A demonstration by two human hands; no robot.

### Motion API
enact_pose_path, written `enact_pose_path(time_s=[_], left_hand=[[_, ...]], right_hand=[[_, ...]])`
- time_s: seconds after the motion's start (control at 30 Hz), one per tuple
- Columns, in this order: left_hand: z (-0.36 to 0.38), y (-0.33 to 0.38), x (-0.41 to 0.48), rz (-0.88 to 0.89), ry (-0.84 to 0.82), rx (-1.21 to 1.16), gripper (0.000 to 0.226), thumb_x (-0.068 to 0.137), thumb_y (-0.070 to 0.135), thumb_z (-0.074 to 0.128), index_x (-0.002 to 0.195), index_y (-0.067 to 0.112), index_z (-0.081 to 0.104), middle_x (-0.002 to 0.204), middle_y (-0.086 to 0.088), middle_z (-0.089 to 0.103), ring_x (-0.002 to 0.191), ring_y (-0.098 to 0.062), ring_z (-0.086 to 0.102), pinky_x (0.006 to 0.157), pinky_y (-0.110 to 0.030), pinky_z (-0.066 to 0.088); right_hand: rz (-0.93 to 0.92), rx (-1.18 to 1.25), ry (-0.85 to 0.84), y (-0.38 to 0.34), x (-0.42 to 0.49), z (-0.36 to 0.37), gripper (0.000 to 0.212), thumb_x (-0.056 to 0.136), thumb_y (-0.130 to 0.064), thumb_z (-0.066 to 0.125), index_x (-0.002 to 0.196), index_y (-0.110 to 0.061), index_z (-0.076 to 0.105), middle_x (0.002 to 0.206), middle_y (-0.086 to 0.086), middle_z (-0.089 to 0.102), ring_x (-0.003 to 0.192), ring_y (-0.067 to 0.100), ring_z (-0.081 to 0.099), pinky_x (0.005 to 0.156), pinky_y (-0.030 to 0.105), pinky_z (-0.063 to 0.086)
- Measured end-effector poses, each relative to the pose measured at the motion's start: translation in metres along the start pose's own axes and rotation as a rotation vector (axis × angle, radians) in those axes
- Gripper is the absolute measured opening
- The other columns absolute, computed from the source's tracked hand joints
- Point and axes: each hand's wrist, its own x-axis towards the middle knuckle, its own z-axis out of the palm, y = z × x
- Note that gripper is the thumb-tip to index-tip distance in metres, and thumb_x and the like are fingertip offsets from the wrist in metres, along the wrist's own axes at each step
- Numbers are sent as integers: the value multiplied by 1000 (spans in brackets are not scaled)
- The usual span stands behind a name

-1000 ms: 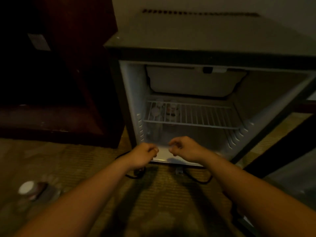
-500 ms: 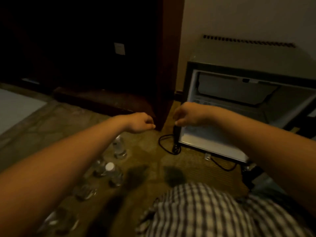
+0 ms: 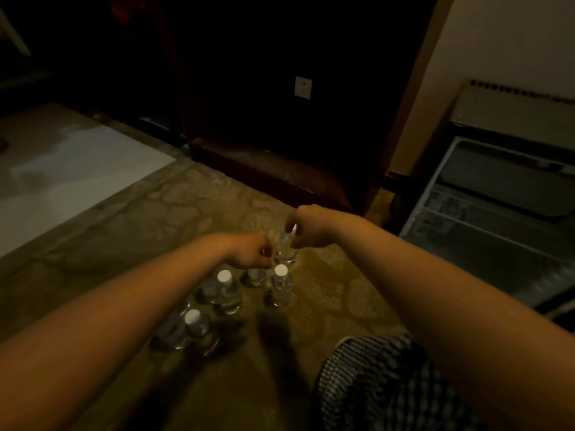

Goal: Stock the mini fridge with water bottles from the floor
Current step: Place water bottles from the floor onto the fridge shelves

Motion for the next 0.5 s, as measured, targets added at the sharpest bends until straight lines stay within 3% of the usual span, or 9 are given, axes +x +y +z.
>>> enact_pose_path(time_s=[0.07,0.23,0.4,0.5], left_hand=[[18,-18,4,3,-3,-18,33,92,31,51,119,14,55,120,-8,60,106,-22,58,96,-38,47],[58,-44,17,-43,-51,-190,30,92,30,50,113,9,57,116,-12,60,108,-25,57,92,-35,44],[92,-55,44,-95,-61,-398,35,94,23,49,126,11,50,130,-9,53,121,-24,50,99,-33,39],[107,-61,65,-104,-7,-536,41,93,16,50,133,11,41,136,-11,48,126,-25,46,102,-33,37]], right_hand=[[18,66,-3,-5,14,20,38,87,-18,62,124,-13,55,127,8,56,114,23,55,88,30,46],[139,205,82,5,41,70,30,85,-15,64,114,-9,60,118,12,60,105,23,58,76,26,44],[242,180,-4,24,53,102,27,87,-20,61,113,-12,58,117,7,57,95,17,54,76,26,44],[283,168,-29,32,68,116,31,89,-21,59,118,-12,55,120,7,55,104,21,55,79,29,45]])
